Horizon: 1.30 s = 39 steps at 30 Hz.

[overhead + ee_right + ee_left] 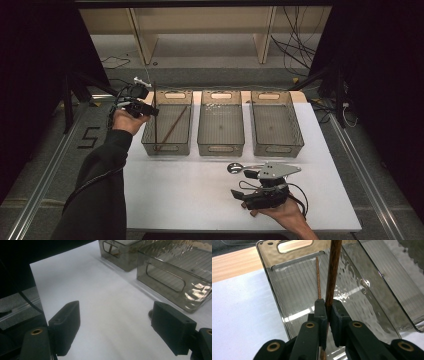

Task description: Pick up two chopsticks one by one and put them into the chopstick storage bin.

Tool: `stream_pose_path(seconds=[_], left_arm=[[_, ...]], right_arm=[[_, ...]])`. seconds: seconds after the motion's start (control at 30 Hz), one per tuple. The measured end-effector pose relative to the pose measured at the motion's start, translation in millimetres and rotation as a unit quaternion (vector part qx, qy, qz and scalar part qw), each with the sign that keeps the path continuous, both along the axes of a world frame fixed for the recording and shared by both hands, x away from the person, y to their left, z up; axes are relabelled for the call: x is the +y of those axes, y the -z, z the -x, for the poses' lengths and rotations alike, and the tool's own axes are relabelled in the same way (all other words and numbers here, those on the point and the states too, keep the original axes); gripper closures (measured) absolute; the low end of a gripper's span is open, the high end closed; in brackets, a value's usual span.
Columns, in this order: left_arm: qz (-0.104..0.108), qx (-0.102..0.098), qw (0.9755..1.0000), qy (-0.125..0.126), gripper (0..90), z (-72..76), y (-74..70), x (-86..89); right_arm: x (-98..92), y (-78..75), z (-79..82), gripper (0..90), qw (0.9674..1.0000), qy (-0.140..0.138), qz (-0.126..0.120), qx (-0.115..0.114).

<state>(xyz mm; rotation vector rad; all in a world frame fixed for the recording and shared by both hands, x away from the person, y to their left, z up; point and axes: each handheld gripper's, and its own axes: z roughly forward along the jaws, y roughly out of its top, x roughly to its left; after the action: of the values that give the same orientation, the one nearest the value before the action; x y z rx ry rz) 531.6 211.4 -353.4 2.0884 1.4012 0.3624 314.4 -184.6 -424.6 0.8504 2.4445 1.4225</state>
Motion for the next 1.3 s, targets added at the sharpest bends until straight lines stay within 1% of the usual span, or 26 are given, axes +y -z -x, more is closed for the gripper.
stream_pose_path(seconds=[0.1,0.13,0.2,0.27,0.3,0.37,0.4,0.47,0.57,0.63,0.7,0.8,0.87,0.97,1.03,1.17,1.23,1.3], left_arm=[[-0.002,0.003,1.0000,0.000,83.0,-1.6,2.5,-1.9],[0.001,0.002,1.0000,-0.003,82.8,-2.1,3.9,-2.4],[0.004,-0.001,1.0000,-0.006,78.6,-2.5,5.3,-2.8],[0.006,-0.002,0.9999,-0.009,76.9,-2.7,6.0,-2.7],[0.013,-0.006,0.9998,-0.011,72.0,-2.3,5.7,-2.7],[0.026,-0.018,0.9994,-0.016,49.4,-0.2,3.1,-3.1],[0.035,-0.024,0.9990,-0.016,41.9,1.6,0.9,-3.2],[0.049,-0.038,0.9979,-0.015,34.4,6.1,-4.2,-1.6],[0.061,-0.055,0.9965,-0.013,29.0,14.4,-12.4,-0.2],[0.073,-0.069,0.9949,-0.012,26.2,22.3,-17.2,0.0],[0.077,-0.083,0.9935,-0.006,20.6,31.6,-21.2,-0.5],[0.097,-0.099,0.9904,0.010,17.6,46.9,-24.6,-1.1],[0.101,-0.109,0.9887,0.024,16.1,58.3,-25.1,-2.4],[0.110,-0.127,0.9851,0.037,15.9,75.6,-24.1,-1.8],[0.121,-0.130,0.9833,0.041,15.9,86.1,-22.1,-1.5],[0.125,-0.138,0.9810,0.055,15.9,106.3,-17.2,-2.6],[0.130,-0.142,0.9795,0.060,15.8,116.0,-13.6,-3.3],[0.131,-0.145,0.9786,0.064,15.6,124.5,-9.3,-4.2]], right_arm=[[-0.8,-0.2,-0.1,23.9,1.0000,-0.002,0.000,-0.001],[-0.9,-0.1,-0.1,23.9,1.0000,-0.002,-0.001,-0.001],[-1.1,-0.1,0.0,23.9,1.0000,-0.001,-0.002,-0.002],[-1.2,-0.4,0.2,23.9,1.0000,-0.002,-0.003,-0.002],[-1.4,-0.7,0.2,23.9,1.0000,-0.001,-0.003,-0.002],[-1.8,-0.8,0.1,23.9,1.0000,-0.001,-0.002,-0.003],[-1.9,-0.8,0.1,23.9,1.0000,-0.001,-0.003,-0.002],[-2.0,-0.7,-0.2,23.9,1.0000,0.000,-0.003,-0.002],[-2.2,-0.9,-0.2,23.8,1.0000,0.002,-0.004,-0.001],[-3.6,-1.6,-0.7,23.8,1.0000,0.004,-0.005,-0.003],[-6.0,-3.4,-1.3,23.7,1.0000,0.007,-0.004,-0.007],[-12.4,-7.8,-3.7,23.6,0.9998,0.016,-0.001,-0.010],[-18.0,-10.8,-6.6,23.2,0.9996,0.024,0.007,-0.011],[-29.3,-14.9,-13.3,22.7,0.9993,0.030,0.022,-0.010],[-37.4,-16.6,-19.6,22.2,0.9987,0.040,0.033,-0.005],[-51.1,-19.4,-31.8,23.7,0.9969,0.056,0.055,-0.008],[-54.4,-20.0,-37.2,24.2,0.9960,0.056,0.070,-0.009],[-55.5,-20.4,-42.0,24.2,0.9950,0.056,0.082,-0.008]])
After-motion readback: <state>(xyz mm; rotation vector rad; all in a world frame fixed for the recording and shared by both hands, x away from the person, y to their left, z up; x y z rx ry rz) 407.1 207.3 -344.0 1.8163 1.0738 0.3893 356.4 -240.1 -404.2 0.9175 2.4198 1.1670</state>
